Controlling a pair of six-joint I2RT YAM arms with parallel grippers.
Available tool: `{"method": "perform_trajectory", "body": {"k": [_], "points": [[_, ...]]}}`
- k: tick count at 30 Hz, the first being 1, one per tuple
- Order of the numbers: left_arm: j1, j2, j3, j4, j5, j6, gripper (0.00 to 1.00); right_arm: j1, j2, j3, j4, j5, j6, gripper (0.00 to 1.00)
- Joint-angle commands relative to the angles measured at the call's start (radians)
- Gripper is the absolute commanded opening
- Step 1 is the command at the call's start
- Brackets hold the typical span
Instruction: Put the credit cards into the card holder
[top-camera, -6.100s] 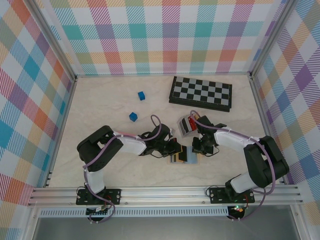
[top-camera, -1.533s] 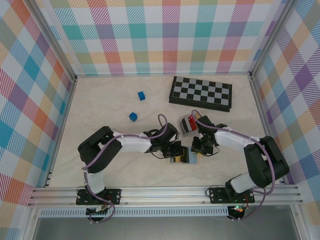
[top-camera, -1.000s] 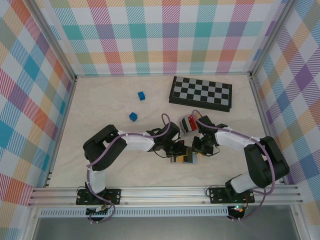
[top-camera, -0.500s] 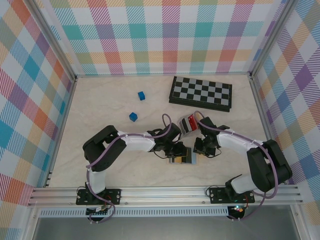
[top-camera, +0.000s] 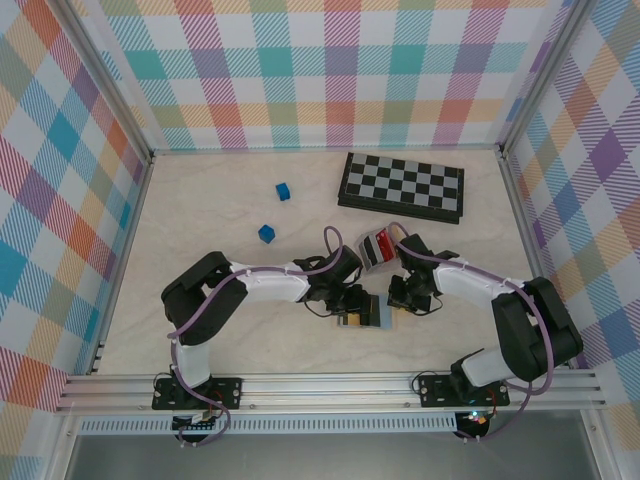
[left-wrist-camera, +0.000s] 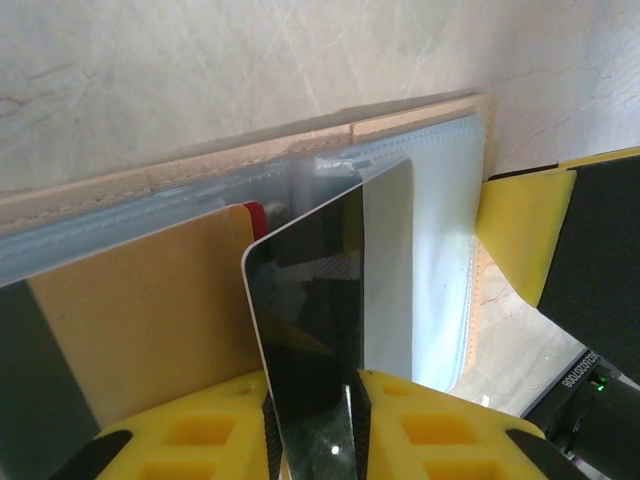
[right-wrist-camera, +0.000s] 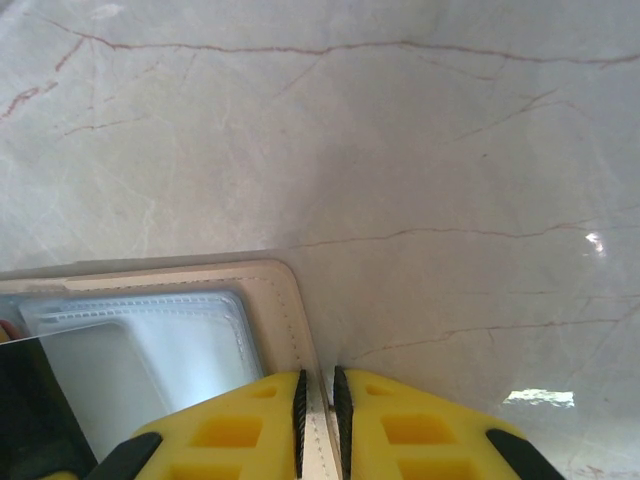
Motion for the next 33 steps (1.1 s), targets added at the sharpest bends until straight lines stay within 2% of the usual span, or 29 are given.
{"method": "perform_trajectory", "body": {"k": [1,17,27,30,33], "points": [[-0.014,0.001,0.011,-0.059,-0.011,0.013,0.27,0.001,0.045,-0.024,0.008,-0.012,-0.006,0.18],[-0.070,0.087,0.161,-0.114,0.031,0.065,0.34,0.002,0.042,-0.032,0.029,-0.033,0.011,0.18],[-0.072,0.110,0.138,-0.011,0.097,-0.003,0.38,0.000,0.037,-0.035,0.032,-0.037,0.024,0.18],[-0.072,0.073,0.126,-0.044,0.048,0.000,0.39,-0.008,0.013,-0.023,0.002,-0.020,0.019,0.19],[-0.071,0.012,0.105,-0.086,-0.025,0.013,0.47,-0.022,-0.029,-0.006,-0.030,-0.006,0.007,0.21]]}}
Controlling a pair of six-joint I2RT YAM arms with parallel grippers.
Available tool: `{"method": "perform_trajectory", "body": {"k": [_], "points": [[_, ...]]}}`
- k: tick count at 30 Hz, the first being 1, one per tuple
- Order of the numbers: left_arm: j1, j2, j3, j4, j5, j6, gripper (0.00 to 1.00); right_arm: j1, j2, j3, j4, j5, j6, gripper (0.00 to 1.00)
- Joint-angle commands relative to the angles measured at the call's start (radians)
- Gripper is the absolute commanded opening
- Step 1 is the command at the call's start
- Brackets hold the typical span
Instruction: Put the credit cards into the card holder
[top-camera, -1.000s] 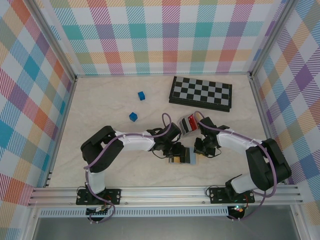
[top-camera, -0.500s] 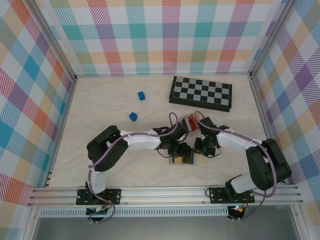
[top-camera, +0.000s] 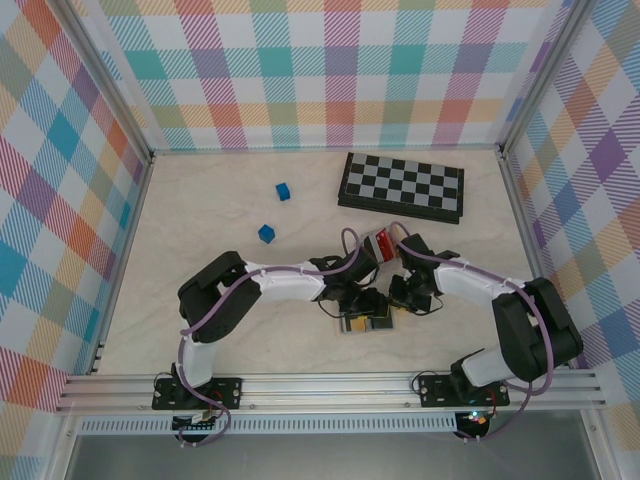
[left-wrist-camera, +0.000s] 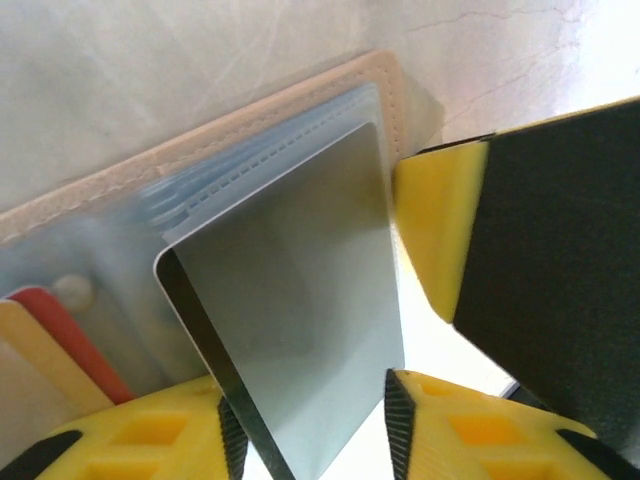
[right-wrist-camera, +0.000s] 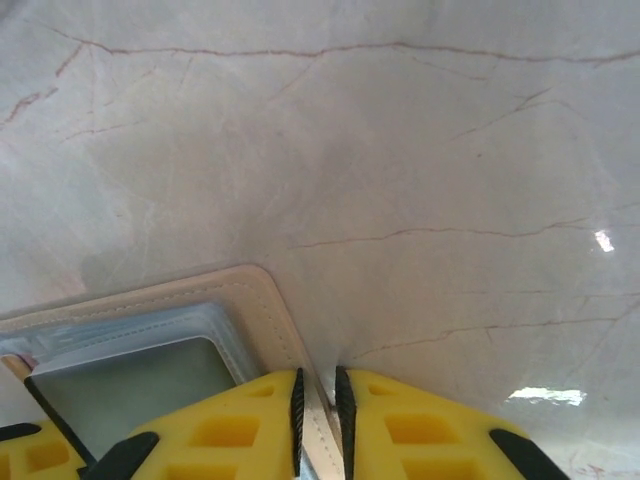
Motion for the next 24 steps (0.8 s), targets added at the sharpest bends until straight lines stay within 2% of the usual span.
{"method": "perform_trajectory", "body": {"k": [1,9,14,19,24], "points": [[-0.017,-0.087,-0.031,-0.032,-0.075,0.013,0.49,-0.015,-0.035,0.001,-0.035,0.003,-0.008,0.23],[0.017,-0.221,-0.098,-0.052,-0.170,0.006,0.57,-0.020,-0.131,0.085,-0.087,-0.001,-0.052,0.32],[0.087,-0.332,-0.197,-0.037,-0.276,-0.067,0.62,-0.020,-0.162,0.184,-0.087,0.031,-0.131,0.40],[0.179,-0.385,-0.277,0.000,-0.295,-0.132,0.65,-0.008,0.003,0.352,-0.134,0.124,-0.245,0.44],[0.231,-0.403,-0.289,-0.004,-0.302,-0.143,0.67,0.066,0.186,0.538,-0.206,0.318,-0.334,0.47]]}}
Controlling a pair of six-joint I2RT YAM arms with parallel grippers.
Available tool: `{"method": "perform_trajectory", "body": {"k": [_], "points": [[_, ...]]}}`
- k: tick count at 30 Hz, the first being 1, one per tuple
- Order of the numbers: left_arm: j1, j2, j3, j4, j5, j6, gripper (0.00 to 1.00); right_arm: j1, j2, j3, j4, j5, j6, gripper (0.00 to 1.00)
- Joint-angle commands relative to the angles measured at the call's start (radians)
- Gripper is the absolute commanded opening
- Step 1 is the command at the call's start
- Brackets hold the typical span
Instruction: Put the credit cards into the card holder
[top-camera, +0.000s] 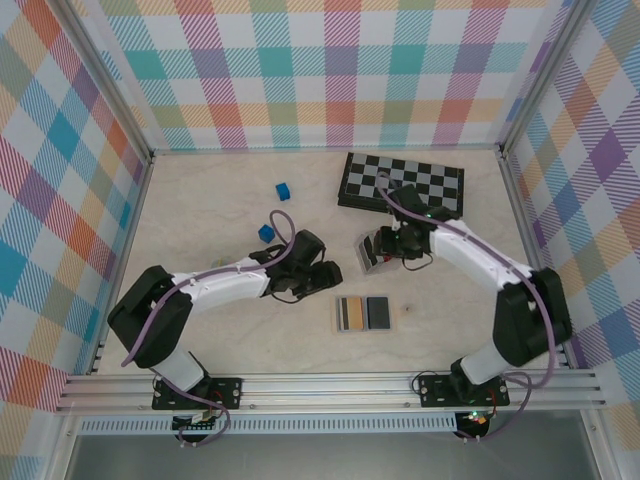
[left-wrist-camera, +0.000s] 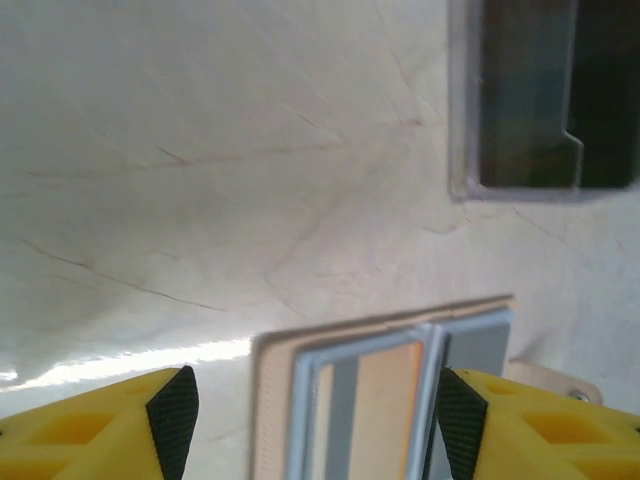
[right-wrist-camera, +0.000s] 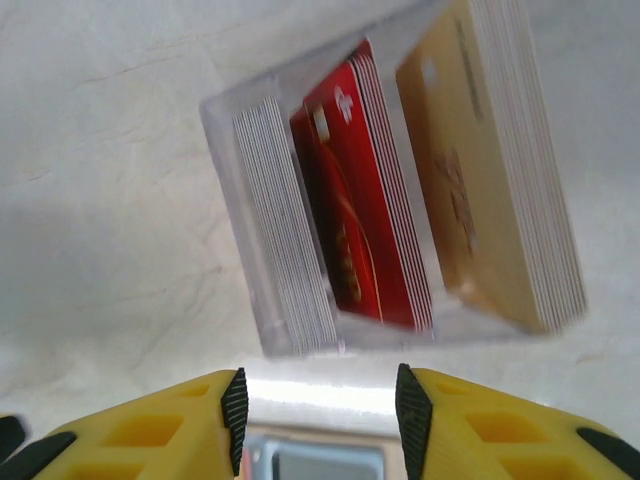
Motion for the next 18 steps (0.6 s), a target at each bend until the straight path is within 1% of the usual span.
{"method": "perform_trajectory", "body": {"k": [1,4,8,13,18], "points": [[0.021,-0.038,-0.006,0.018,-0.022,-0.023,0.67,0.054,0.095,0.101,-0.089,0.171,-0.108,0.48],[0.026,-0.045,-0.006,0.022,-0.028,-0.024,0.68,0.085,0.174,0.175,-0.109,0.245,-0.146,0.50],[0.027,-0.049,-0.014,0.036,-0.033,-0.032,0.70,0.107,0.247,0.231,-0.125,0.266,-0.171,0.50],[0.029,-0.045,-0.016,0.040,-0.031,-0.035,0.71,0.137,0.311,0.260,-0.133,0.300,-0.187,0.51],[0.033,-0.046,-0.016,0.034,-0.031,-0.031,0.71,0.162,0.369,0.286,-0.163,0.415,-0.184,0.50]]}}
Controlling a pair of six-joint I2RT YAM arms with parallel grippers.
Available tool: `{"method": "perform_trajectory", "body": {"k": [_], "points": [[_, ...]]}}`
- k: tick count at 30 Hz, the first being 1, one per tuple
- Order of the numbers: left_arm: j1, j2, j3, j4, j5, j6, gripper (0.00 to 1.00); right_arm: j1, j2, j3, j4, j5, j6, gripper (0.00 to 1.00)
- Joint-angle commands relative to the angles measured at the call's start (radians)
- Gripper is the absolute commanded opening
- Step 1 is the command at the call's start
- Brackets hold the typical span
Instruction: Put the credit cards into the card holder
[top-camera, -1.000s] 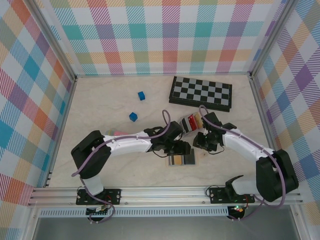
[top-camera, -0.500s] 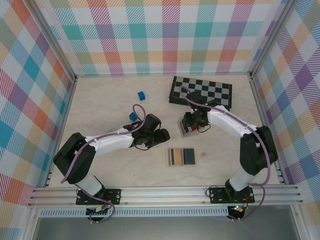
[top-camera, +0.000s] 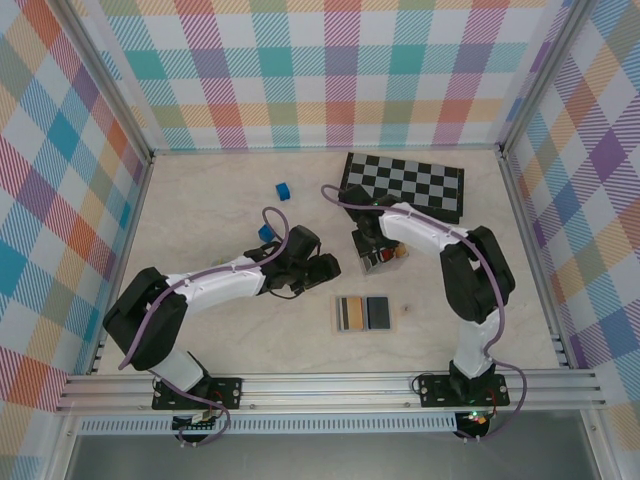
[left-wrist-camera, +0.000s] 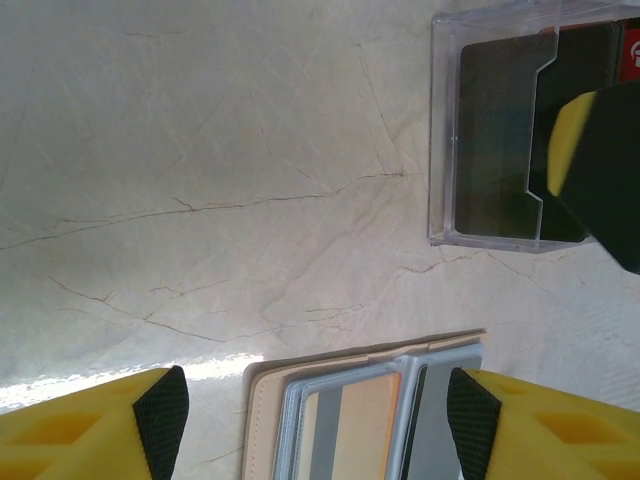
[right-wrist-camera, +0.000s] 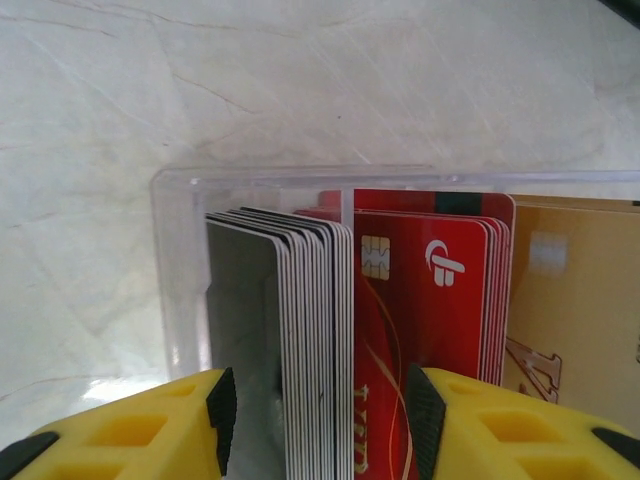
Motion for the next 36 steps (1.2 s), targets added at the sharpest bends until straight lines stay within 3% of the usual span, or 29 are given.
{"method": "perform_trajectory", "body": {"k": [1,6,12,30,36], "points": [[0.009,-0.025,-0.012,0.009,-0.022,-0.007,0.71,0.023,0.030,0.038,-0.055,0.114,-0.021,0.49],[0.012,-0.023,-0.011,0.007,-0.018,-0.006,0.71,0.040,0.030,0.052,-0.070,0.216,-0.023,0.47],[0.012,-0.025,-0.009,0.008,-0.011,-0.006,0.71,0.040,-0.002,0.043,-0.067,0.246,-0.032,0.44],[0.012,0.001,-0.002,0.007,0.011,-0.002,0.71,0.040,-0.032,0.035,-0.068,0.229,-0.038,0.17],[0.012,0.010,0.004,-0.001,0.017,-0.001,0.71,0.039,-0.073,0.043,-0.087,0.110,-0.007,0.09]]}}
